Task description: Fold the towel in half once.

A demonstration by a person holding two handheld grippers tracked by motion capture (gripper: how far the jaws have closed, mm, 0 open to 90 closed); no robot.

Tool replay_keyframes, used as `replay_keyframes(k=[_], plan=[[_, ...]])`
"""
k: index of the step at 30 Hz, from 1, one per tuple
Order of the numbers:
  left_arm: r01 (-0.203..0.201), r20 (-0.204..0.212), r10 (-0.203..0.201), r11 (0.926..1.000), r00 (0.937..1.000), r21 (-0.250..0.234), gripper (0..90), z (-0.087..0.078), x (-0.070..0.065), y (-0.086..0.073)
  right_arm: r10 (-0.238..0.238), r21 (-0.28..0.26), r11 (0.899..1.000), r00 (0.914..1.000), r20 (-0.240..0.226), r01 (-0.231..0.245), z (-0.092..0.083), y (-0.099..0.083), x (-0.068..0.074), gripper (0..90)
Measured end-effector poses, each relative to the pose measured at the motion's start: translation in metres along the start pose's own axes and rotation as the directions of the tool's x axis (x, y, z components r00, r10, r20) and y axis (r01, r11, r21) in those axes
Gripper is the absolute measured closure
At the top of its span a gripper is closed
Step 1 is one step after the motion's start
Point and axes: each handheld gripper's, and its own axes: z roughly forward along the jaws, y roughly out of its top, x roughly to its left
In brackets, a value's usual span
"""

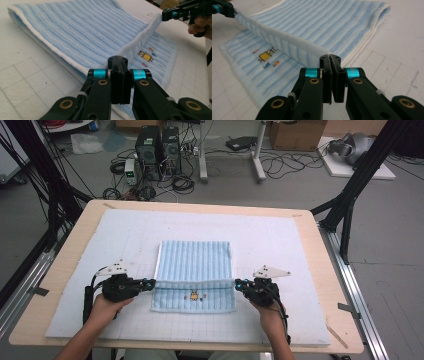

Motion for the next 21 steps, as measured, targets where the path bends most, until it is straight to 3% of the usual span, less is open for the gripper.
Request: replay_keyframes(k=[5,11,14,16,21], plan=[[-0.014,0.018,0.014,0.9999,0.9997,-0.004,89.6,-0.008,-0.009,-0.005,-0.013,-0.017,1.0,0.9999,-0.011,0.012,-0.014,-0.005,0.009,89.7],[-0.035,0.027,0.035,0.9991,0.999,0.022,89.6,-0.009,-0.016,-0.011,-0.011,-0.006,1.0,0.9999,0.012,0.011,-0.022,-0.013,0.011,89.3],[-0.035,0.027,0.035,0.9992,0.999,0.018,89.5,-0.009,-0.015,-0.01,-0.026,0.021,0.999,0.9995,0.019,0.026,-0.017,-0.013,0.014,73.7],[-0.032,0.024,0.031,0.9994,0.9992,0.015,89.5,-0.009,-0.015,-0.01,-0.056,0.051,0.997,0.9983,0.018,0.055,-0.01,-0.012,0.017,68.5],[-0.036,0.024,0.035,0.9992,0.9991,0.019,89.5,-0.009,-0.014,-0.011,-0.109,0.141,0.984,0.994,-0.008,0.109,0.011,-0.014,0.028,65.3]])
